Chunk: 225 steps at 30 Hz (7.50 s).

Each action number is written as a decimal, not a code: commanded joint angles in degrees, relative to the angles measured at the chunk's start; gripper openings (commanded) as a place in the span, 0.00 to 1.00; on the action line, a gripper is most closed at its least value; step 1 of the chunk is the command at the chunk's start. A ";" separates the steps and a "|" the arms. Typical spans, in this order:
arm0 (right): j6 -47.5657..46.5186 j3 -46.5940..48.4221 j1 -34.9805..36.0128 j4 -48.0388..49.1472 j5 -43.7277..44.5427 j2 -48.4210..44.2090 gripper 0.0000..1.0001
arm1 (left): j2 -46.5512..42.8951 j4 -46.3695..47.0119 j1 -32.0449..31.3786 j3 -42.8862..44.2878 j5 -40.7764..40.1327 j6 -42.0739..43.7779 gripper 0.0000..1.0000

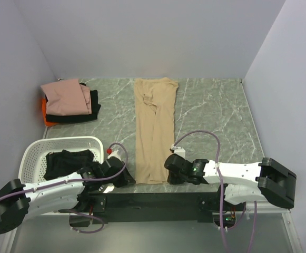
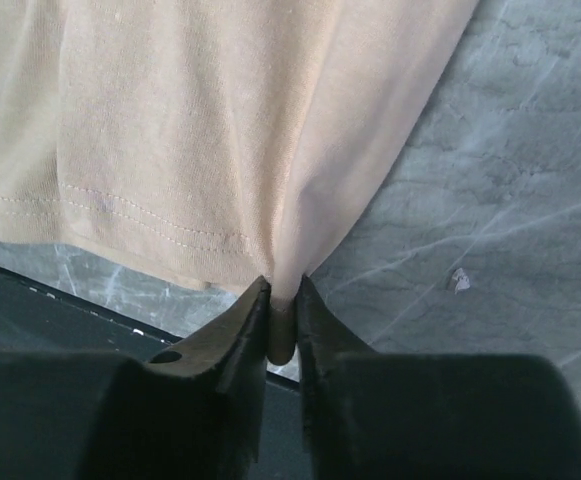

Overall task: Fold and stack the t-shirts
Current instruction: Fold the tshirt

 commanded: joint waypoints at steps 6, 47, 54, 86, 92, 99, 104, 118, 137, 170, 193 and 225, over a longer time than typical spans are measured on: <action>0.40 -2.05 0.57 -4.25 -0.53 -1.75 0.00 | -0.75 4.57 -0.35 -1.33 2.62 1.36 0.00; 0.84 -0.39 1.45 -7.32 0.34 -4.47 0.00 | 0.39 3.18 -2.54 -0.80 1.31 -0.32 0.00; 0.58 2.34 1.54 -8.91 3.15 -9.75 0.00 | -3.82 0.27 -3.16 4.02 -0.53 1.44 0.00; -26.93 29.22 -24.38 -0.65 -1.50 19.15 0.00 | 34.91 13.99 20.91 31.62 8.34 24.99 0.00; -29.21 35.12 -30.35 -0.03 -5.36 25.22 0.00 | 43.18 11.80 25.66 42.42 7.72 26.84 0.00; -32.20 44.87 -35.10 -2.05 -8.26 32.69 0.00 | 50.39 9.86 29.27 51.56 9.13 27.55 0.00; -33.08 50.06 -38.27 -2.67 -10.64 37.53 0.00 | 55.14 9.51 31.20 56.75 10.18 27.20 0.00; -35.63 58.94 -43.63 -4.08 -15.21 45.80 0.00 | 60.24 9.33 33.84 61.34 10.80 25.79 0.00; -36.77 65.80 -43.72 -6.27 -16.18 50.45 0.00 | 59.11 11.69 34.37 58.70 9.49 24.03 0.00; -34.05 52.09 -41.44 -1.71 -18.73 32.17 0.57 | 47.58 17.49 15.83 47.64 -10.38 23.69 0.34; -34.05 49.01 -40.38 0.76 -20.32 43.16 0.56 | 53.39 22.78 9.76 32.08 -13.72 22.98 0.32; -19.55 10.96 -24.92 3.05 -7.30 15.92 0.57 | 30.89 1.51 -12.64 17.83 -26.90 8.48 0.33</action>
